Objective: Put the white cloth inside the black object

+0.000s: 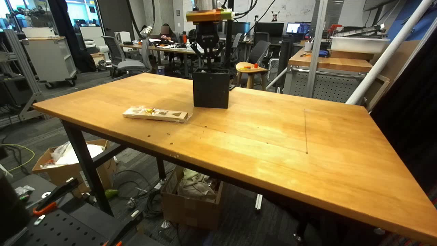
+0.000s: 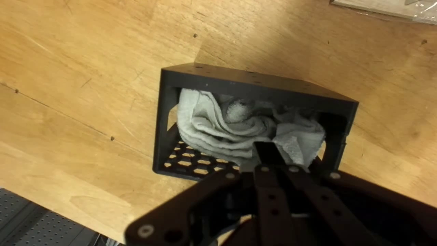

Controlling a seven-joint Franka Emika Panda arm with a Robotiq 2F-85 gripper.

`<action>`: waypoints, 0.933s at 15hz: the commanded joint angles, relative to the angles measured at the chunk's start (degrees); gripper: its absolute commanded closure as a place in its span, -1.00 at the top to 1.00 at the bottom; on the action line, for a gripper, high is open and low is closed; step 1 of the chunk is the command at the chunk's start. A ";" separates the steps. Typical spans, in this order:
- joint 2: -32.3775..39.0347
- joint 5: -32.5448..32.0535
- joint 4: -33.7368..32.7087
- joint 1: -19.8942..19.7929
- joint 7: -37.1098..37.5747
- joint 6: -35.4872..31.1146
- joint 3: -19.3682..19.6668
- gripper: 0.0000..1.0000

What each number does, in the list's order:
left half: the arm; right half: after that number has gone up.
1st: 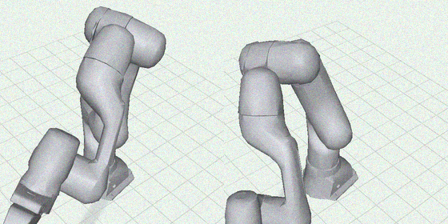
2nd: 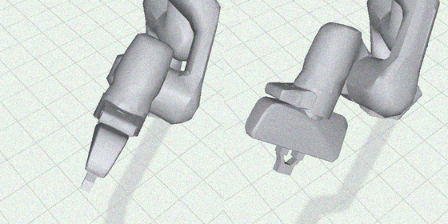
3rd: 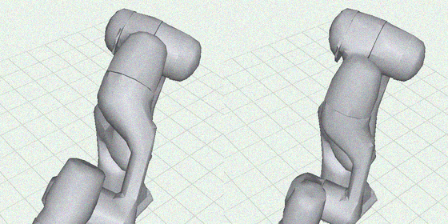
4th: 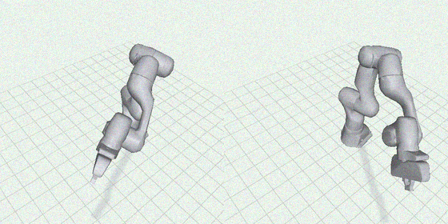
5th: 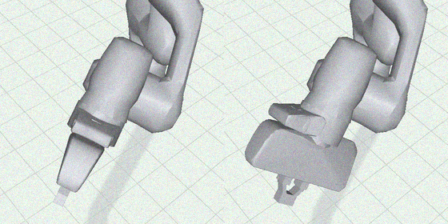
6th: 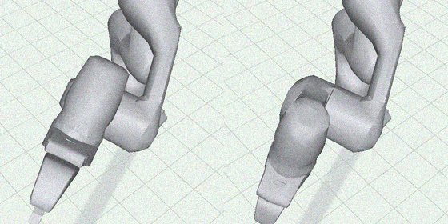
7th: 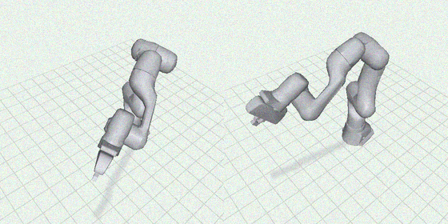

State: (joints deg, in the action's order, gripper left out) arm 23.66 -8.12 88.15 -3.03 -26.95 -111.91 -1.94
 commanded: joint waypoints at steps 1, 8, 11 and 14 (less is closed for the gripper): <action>-0.86 -0.55 -0.44 0.42 0.92 -0.51 0.06 -1.00; -1.11 -0.66 0.27 1.54 3.16 -0.77 -0.05 -1.00; -1.53 -0.74 1.10 2.20 4.64 -1.21 -0.09 -1.00; -1.72 -0.76 1.69 2.76 5.92 -1.56 -0.13 -1.00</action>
State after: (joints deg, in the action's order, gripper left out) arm 23.64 -8.12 88.09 -0.91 -23.11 -111.98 -1.97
